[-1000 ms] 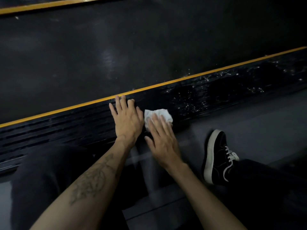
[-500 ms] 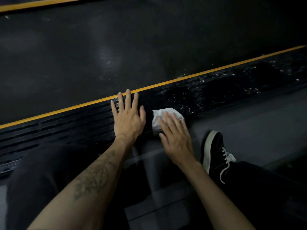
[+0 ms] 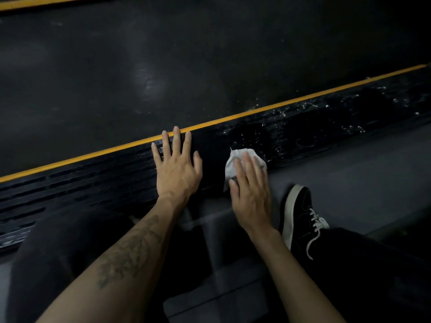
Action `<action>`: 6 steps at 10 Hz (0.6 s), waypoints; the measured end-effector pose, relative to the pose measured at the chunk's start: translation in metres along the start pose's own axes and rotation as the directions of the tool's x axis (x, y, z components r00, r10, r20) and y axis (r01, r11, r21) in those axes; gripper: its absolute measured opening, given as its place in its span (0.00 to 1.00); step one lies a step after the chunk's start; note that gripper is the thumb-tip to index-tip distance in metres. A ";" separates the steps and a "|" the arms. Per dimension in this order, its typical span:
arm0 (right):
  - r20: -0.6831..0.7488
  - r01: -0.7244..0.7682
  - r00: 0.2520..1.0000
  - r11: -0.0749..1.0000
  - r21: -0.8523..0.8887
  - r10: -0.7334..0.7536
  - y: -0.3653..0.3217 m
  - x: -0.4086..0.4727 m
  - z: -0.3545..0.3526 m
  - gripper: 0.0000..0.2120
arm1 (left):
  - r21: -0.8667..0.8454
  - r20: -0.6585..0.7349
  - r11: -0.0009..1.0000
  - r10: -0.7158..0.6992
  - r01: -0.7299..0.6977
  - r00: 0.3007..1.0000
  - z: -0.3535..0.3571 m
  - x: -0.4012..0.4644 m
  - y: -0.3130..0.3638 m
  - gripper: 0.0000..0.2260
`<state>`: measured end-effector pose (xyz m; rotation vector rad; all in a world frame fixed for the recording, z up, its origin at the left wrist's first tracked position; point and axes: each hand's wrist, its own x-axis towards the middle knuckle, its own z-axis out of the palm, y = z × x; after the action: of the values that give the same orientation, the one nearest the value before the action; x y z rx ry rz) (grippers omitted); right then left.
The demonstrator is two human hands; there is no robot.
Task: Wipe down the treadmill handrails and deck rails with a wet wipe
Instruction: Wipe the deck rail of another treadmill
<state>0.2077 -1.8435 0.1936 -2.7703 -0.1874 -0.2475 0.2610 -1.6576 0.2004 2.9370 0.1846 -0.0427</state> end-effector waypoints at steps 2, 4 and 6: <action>0.077 0.284 0.957 0.958 -0.041 -0.280 -0.009 -0.005 0.007 0.26 | -0.005 0.003 1.000 0.002 -0.002 1.000 -0.002 0.000 0.002 0.28; 0.014 0.002 1.000 1.000 0.029 -0.002 -0.012 0.007 0.001 0.27 | -0.007 0.003 1.000 0.001 -0.001 1.000 -0.003 0.000 0.002 0.28; 0.073 0.263 0.963 0.964 -0.028 -0.261 -0.004 0.002 -0.001 0.25 | -0.021 0.012 1.000 -0.003 0.004 1.000 -0.004 0.000 0.003 0.28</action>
<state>0.2086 -1.8403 0.1962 -2.7887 -0.5752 -0.2242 0.2616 -1.6601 0.2051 2.9153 0.1873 -0.0586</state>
